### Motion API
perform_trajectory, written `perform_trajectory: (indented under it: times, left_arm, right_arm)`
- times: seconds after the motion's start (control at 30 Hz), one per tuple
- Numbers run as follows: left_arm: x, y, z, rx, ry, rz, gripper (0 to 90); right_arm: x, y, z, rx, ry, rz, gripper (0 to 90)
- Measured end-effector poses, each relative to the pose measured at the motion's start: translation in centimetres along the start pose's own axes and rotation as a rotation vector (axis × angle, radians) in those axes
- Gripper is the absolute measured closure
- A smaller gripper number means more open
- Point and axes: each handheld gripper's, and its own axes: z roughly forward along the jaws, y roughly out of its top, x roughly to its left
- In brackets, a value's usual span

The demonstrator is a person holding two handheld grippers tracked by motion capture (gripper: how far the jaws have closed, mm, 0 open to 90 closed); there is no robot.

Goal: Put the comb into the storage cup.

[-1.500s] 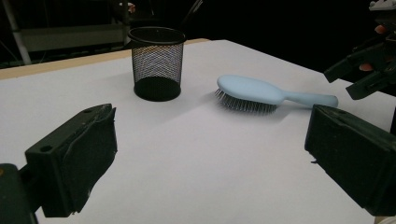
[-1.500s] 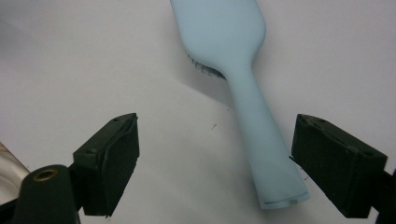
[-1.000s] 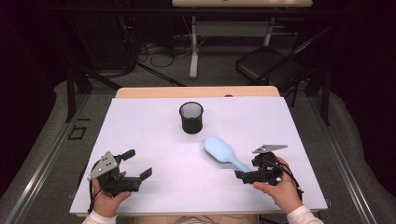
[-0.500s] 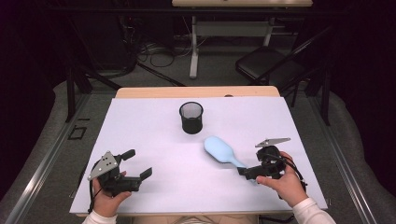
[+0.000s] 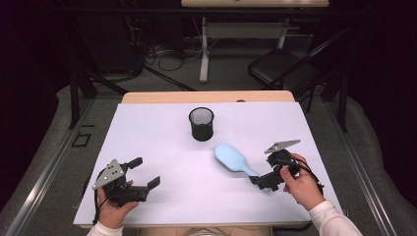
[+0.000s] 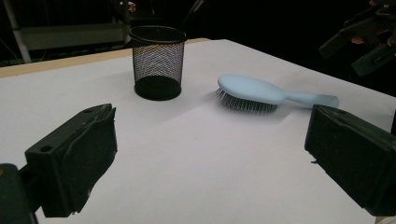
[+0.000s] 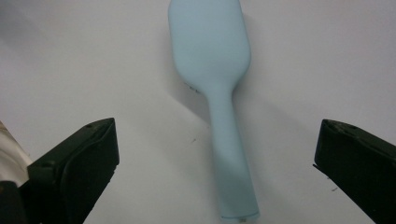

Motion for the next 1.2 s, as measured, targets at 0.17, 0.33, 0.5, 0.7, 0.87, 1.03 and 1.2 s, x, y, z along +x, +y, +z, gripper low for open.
perform_trajectory:
  times: [0.17, 0.33, 0.5, 0.7, 0.87, 1.03, 1.2]
  left_arm:
    - [0.0, 0.0, 0.0, 0.0, -0.001, 0.001, 2.3]
    - [0.0, 0.0, 0.0, 0.0, 0.0, 0.001, 2.3]
    - [0.0, 0.0, 0.0, 0.002, -0.004, 0.002, 2.3]
    - [0.0, 0.0, 0.0, 0.002, -0.005, 0.003, 2.3]
    - [0.0, 0.0, 0.1, 0.002, -0.003, 0.001, 2.3]
    - [0.0, 0.0, 0.1, 0.003, -0.005, 0.003, 2.3]
    - [0.0, 0.0, 0.1, 0.003, -0.006, 0.001, 2.3]
  right_arm:
    - [0.0, 0.5, -0.1, 0.005, -0.001, -0.015, 0.0]
    - [-0.2, 1.0, 0.2, 0.019, -0.022, -0.033, 0.0]
    - [-0.2, 1.3, 0.4, 0.033, -0.026, -0.053, 0.0]
    - [-0.4, 1.6, 0.8, 0.063, 0.008, -0.078, 0.0]
    - [-0.6, 1.8, 1.3, 0.079, 0.014, -0.085, 0.0]
    - [-0.6, 2.0, 1.7, 0.095, 0.015, -0.086, 0.0]
    - [-0.6, 2.3, 2.4, 0.121, 0.006, -0.093, 0.0]
